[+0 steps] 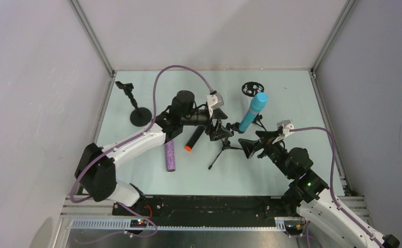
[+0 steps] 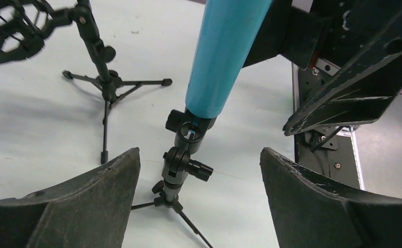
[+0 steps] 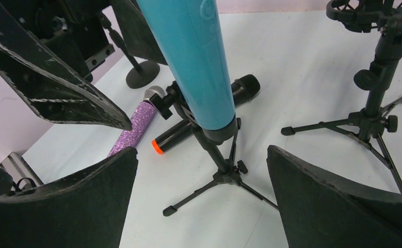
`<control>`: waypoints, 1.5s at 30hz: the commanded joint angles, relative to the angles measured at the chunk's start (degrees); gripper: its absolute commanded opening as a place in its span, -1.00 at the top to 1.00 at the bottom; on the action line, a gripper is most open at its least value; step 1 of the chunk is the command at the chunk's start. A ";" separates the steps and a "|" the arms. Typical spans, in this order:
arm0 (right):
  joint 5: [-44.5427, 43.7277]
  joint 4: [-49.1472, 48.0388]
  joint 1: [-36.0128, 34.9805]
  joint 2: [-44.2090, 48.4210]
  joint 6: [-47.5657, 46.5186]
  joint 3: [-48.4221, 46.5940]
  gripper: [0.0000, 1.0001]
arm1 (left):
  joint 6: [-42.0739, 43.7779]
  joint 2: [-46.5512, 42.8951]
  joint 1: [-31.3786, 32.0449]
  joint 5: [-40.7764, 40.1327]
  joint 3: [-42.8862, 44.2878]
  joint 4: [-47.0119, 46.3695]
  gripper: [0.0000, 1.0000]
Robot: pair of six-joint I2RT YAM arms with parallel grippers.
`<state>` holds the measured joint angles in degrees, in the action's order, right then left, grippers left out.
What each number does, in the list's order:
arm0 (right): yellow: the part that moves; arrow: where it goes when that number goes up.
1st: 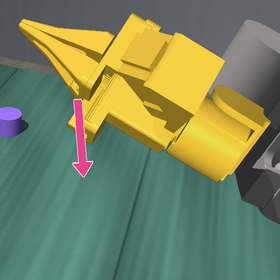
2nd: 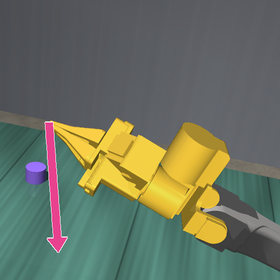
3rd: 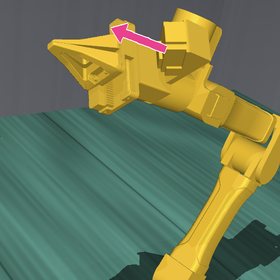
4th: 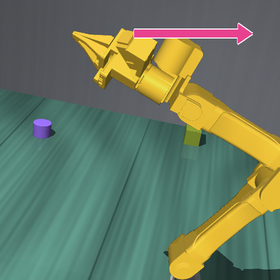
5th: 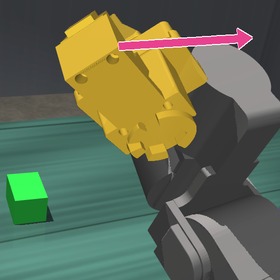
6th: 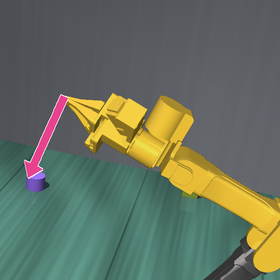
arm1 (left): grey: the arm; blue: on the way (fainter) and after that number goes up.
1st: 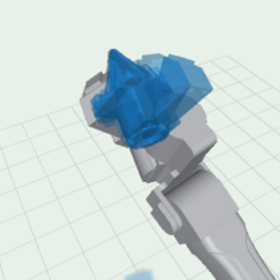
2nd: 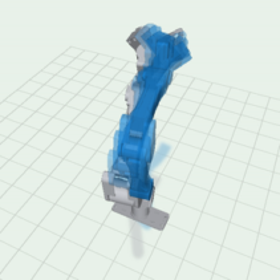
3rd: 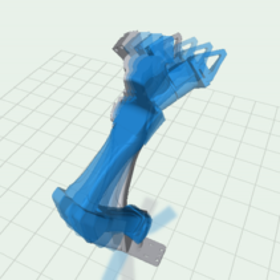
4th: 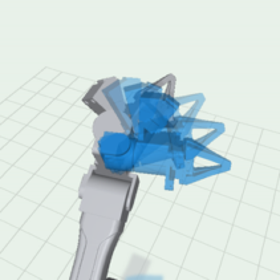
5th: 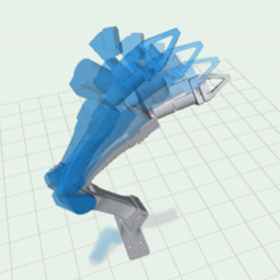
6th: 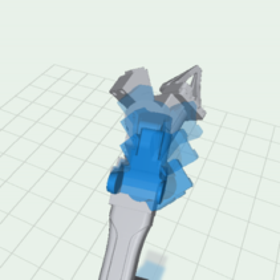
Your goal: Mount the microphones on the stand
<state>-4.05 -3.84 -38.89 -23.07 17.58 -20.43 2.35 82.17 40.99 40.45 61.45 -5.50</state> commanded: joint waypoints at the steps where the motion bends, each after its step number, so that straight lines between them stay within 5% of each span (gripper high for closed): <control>1: -0.53 1.98 0.70 0.96 0.76 -2.09 -0.99 | -1.36 1.46 0.39 2.72 2.54 -2.28 -0.78; 19: -0.58 3.57 1.75 1.63 0.82 -2.09 -0.99 | 3.48 5.77 2.19 -6.52 1.89 -3.23 -0.54; 27: -0.66 3.57 2.02 1.40 0.74 -1.99 -0.99 | 11.32 4.26 2.30 -7.06 -2.13 -3.66 -0.69; 35: -0.38 3.57 2.22 2.28 1.03 -1.81 -0.99 | 18.07 0.42 2.22 -6.53 -11.19 -13.98 -0.87; 45: 0.43 3.57 2.52 3.35 1.42 -1.83 -0.99 | 10.52 6.04 2.08 -6.46 -13.89 -29.58 -0.81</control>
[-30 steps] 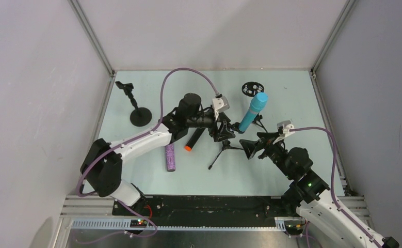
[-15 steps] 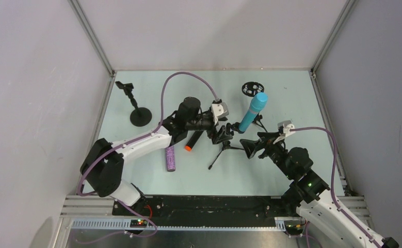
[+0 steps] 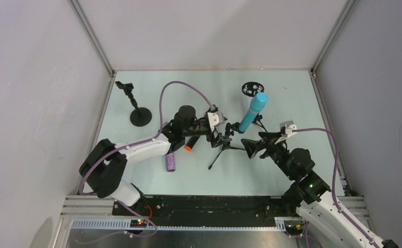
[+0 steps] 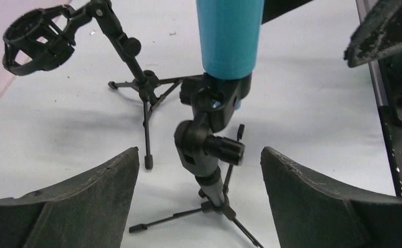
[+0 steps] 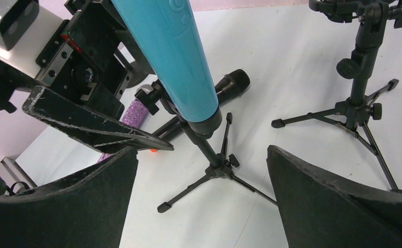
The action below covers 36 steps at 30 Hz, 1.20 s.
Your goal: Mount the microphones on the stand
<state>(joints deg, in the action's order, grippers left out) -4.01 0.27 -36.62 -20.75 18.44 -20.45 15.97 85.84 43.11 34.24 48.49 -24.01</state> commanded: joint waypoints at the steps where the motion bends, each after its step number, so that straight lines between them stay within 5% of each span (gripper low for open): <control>1: 0.44 -0.54 0.28 1.14 0.60 -1.80 -0.99 | -4.22 2.82 -0.04 -0.51 -1.05 -11.90 -0.80; 15: 0.80 1.60 0.52 2.90 1.21 -1.79 -0.99 | -7.00 8.18 -0.20 -0.26 -3.48 -23.97 -0.45; 27: 0.44 3.83 0.60 3.20 1.01 -1.79 -0.99 | -10.60 9.04 -2.15 4.74 -3.52 -29.93 0.70; 31: 0.62 4.31 0.61 2.37 0.50 -1.79 -0.99 | -12.15 8.00 -2.27 5.11 -4.79 -33.10 0.95; 36: 1.96 4.17 0.67 1.53 -1.81 -0.91 -0.99 | -16.41 5.34 -2.29 5.41 -5.80 -37.28 1.00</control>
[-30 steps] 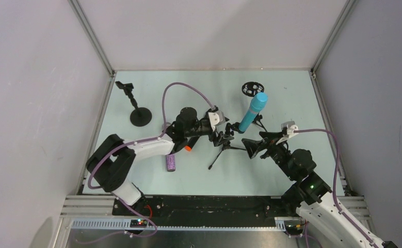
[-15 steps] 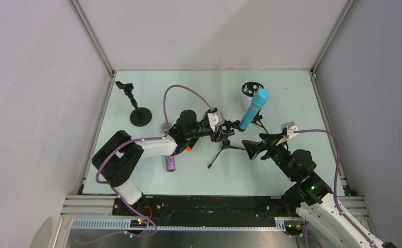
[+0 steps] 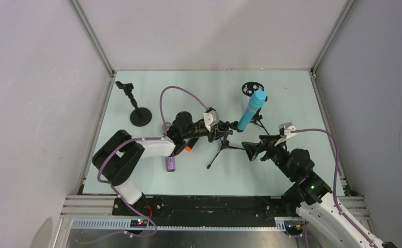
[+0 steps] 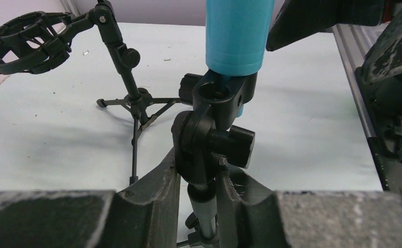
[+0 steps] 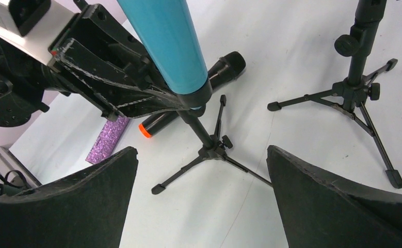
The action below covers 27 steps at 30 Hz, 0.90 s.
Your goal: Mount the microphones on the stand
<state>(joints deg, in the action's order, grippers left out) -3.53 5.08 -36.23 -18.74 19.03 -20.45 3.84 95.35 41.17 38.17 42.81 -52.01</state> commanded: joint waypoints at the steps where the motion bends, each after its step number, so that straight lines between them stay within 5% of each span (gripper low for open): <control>1: 1.98 -0.75 0.26 -0.49 -2.76 -0.78 -0.99 | -5.48 -4.63 -0.36 1.29 -0.28 -9.75 1.00; 15: 21.24 -10.49 0.14 -1.29 -8.21 2.38 -0.99 | -11.06 -20.28 1.56 -3.20 -5.70 -12.62 1.00; 27: 31.89 -28.39 -0.45 -7.10 -8.35 6.71 -0.87 | -12.59 -23.55 7.86 -6.59 -5.97 -12.60 1.00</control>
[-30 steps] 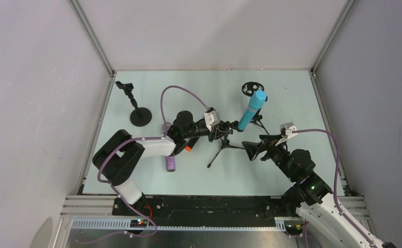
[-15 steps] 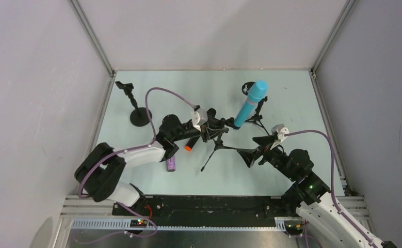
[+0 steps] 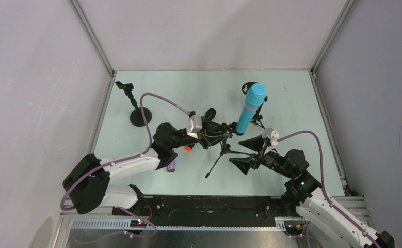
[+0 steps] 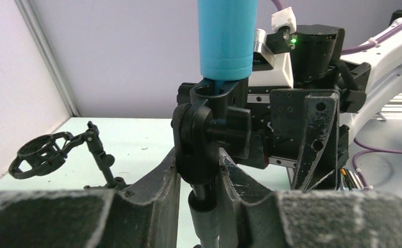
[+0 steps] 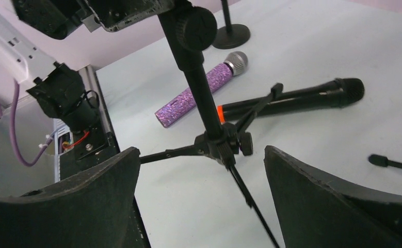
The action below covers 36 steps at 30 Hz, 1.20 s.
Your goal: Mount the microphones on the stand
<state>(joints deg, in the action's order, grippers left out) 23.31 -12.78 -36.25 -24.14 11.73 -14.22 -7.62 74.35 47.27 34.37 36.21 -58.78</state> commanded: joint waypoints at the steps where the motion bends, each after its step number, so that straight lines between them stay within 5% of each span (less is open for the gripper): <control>1: 5.84 -12.28 -0.59 -2.89 -1.37 0.65 -0.83 | -1.16 -2.41 2.08 -3.09 0.86 -5.82 1.00; 7: 7.50 -17.92 -2.12 -8.59 -2.48 0.72 -0.47 | -1.72 -1.79 4.34 -3.87 2.16 -5.84 1.00; 21: 1.92 -25.84 -3.48 -15.84 -3.56 3.72 -0.15 | -2.97 -1.69 6.60 -4.67 4.20 -5.97 1.00; 26: 2.14 -27.67 -3.56 -18.63 -3.28 4.13 0.22 | -3.78 -1.96 6.69 -4.99 4.78 -6.01 1.00; 32: 1.82 -29.88 -3.82 -21.66 -3.30 4.33 0.95 | -4.47 -2.63 6.71 -5.77 4.89 -6.00 1.00; 36: 0.02 -27.96 -4.15 -22.68 -4.07 4.05 1.00 | -3.20 -4.39 6.75 -8.54 3.70 -6.11 1.00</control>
<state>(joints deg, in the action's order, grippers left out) 28.75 -41.52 -40.77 -45.60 6.44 -10.17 -11.86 74.32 53.43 27.42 37.30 -56.36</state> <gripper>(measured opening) 0.092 0.297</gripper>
